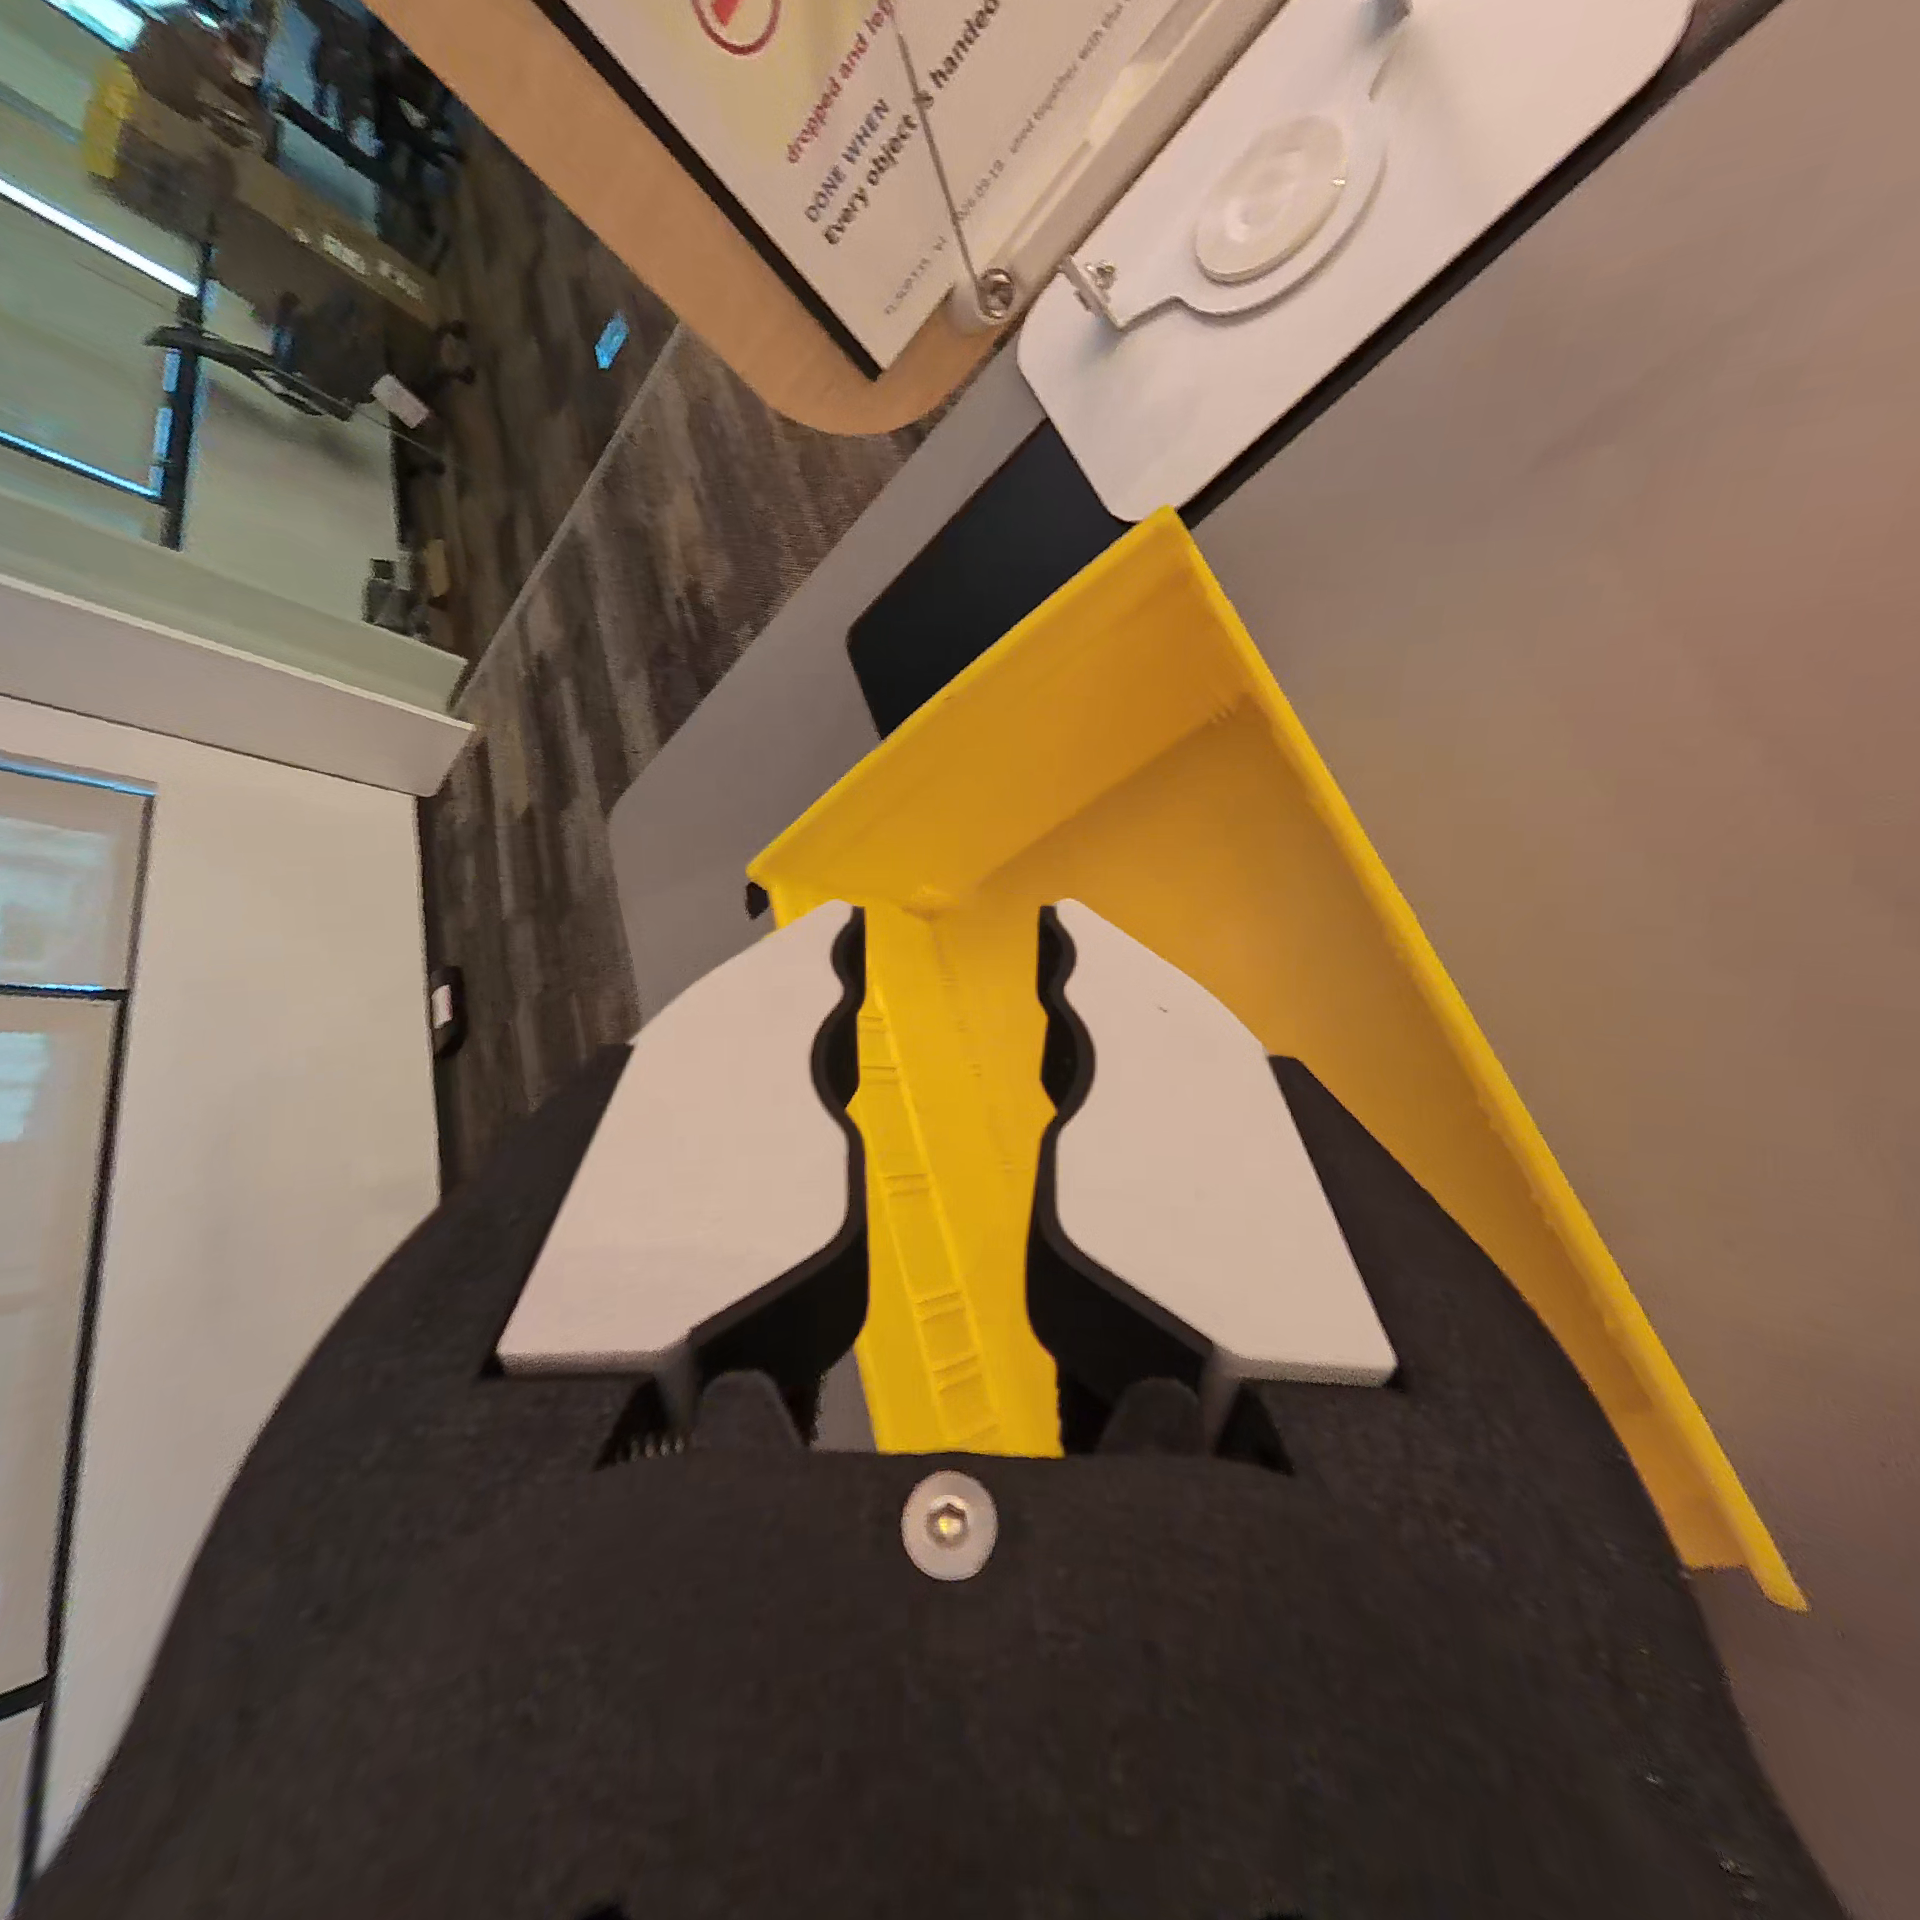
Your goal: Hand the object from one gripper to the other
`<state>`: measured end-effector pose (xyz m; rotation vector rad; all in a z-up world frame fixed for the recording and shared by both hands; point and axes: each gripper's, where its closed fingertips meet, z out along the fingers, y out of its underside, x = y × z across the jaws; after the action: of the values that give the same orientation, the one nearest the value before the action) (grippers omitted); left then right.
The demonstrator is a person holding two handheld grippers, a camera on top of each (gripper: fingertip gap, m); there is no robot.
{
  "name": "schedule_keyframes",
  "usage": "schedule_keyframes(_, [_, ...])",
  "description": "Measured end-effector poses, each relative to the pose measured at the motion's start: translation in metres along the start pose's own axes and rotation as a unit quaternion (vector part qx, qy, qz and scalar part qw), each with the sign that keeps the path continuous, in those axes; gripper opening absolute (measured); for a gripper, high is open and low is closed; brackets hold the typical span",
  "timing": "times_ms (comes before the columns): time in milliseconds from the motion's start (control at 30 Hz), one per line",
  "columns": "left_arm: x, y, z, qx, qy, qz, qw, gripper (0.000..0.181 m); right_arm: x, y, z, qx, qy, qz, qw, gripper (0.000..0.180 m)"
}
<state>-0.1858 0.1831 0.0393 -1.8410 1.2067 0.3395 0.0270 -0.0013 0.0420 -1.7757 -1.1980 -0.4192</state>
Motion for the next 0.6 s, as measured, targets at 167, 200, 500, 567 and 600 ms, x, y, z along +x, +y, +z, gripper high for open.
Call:
schedule_keyframes(167, [0.007,0.001,-0.001,0.003,0.042,-0.012,0.999,0.031,-0.012,0.075,-0.025,-0.136,-0.052,0.070,0.987,0.034])
schedule_keyframes(200, [0.007,0.001,-0.003,0.007,0.048,-0.015,0.999,0.031,-0.020,0.094,-0.030,-0.166,-0.073,0.086,0.980,0.034])
schedule_keyframes(500, [0.011,-0.004,-0.008,0.035,0.096,-0.032,0.994,0.031,-0.089,0.182,-0.040,-0.298,-0.255,0.181,0.902,0.034])
schedule_keyframes(567, [0.009,-0.002,-0.008,0.032,0.095,-0.038,0.994,0.031,-0.098,0.183,-0.043,-0.303,-0.279,0.203,0.888,0.034])
schedule_keyframes(600, [0.008,-0.001,-0.007,0.032,0.095,-0.040,0.994,0.031,-0.103,0.186,-0.045,-0.314,-0.290,0.209,0.880,0.034])
